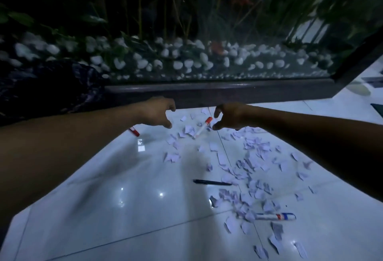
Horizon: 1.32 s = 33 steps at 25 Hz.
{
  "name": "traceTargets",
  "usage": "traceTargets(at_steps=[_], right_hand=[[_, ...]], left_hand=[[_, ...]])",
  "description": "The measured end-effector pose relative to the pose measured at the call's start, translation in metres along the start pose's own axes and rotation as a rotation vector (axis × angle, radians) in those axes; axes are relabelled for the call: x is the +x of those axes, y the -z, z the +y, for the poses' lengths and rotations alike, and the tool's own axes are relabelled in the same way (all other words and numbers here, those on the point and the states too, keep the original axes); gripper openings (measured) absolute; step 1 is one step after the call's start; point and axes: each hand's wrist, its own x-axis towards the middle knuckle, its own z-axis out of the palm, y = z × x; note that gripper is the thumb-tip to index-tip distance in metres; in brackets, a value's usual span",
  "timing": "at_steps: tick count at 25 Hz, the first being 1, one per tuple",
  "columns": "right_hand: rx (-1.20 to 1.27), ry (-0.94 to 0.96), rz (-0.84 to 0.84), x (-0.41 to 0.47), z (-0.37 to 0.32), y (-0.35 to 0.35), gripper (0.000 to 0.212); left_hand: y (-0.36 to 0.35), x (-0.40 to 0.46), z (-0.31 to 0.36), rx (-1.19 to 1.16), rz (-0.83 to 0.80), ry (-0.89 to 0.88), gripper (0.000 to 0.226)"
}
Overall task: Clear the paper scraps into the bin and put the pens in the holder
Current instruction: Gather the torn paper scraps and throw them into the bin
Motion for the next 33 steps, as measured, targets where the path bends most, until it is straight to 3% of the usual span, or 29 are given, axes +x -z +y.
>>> traceTargets(at_steps=[3, 5, 8, 11, 14, 19, 24, 26, 30, 33], right_hand=[[0.039, -0.06, -0.058, 0.004, 0.036, -0.018, 0.055], [0.106, -0.103, -0.11, 0.011, 0.059, -0.038, 0.063], [0.157, -0.145, -0.197, 0.021, 0.09, -0.079, 0.09], [0.0, -0.138, -0.286, 0.037, 0.113, -0.119, 0.118], [-0.057, -0.128, -0.193, 0.055, 0.118, -0.14, 0.12], [0.127, 0.045, 0.005, 0.084, 0.105, -0.15, 0.083], [0.241, 0.186, -0.029, 0.097, 0.088, -0.15, 0.06], [0.22, 0.183, -0.036, 0.093, 0.084, -0.147, 0.068], [-0.204, 0.202, -0.011, 0.071, 0.087, -0.146, 0.112], [-0.226, 0.248, -0.045, 0.061, 0.083, -0.157, 0.114]], left_hand=[[-0.03, 0.011, 0.014, 0.046, -0.122, 0.027, 0.07], [-0.053, 0.021, 0.016, 0.055, -0.216, 0.071, 0.09], [-0.083, 0.029, 0.011, 0.174, -0.329, 0.155, 0.118], [-0.103, 0.031, 0.006, 0.264, -0.382, 0.253, 0.137], [-0.119, 0.041, 0.0, 0.204, -0.366, 0.316, 0.147], [-0.139, 0.073, 0.011, 0.037, -0.25, 0.222, 0.134], [-0.14, 0.097, 0.027, -0.011, -0.213, 0.173, 0.097], [-0.139, 0.098, 0.026, -0.002, -0.225, 0.169, 0.097], [-0.132, 0.096, 0.017, 0.204, -0.198, 0.143, 0.118], [-0.121, 0.106, 0.014, 0.193, -0.291, 0.13, 0.136]])
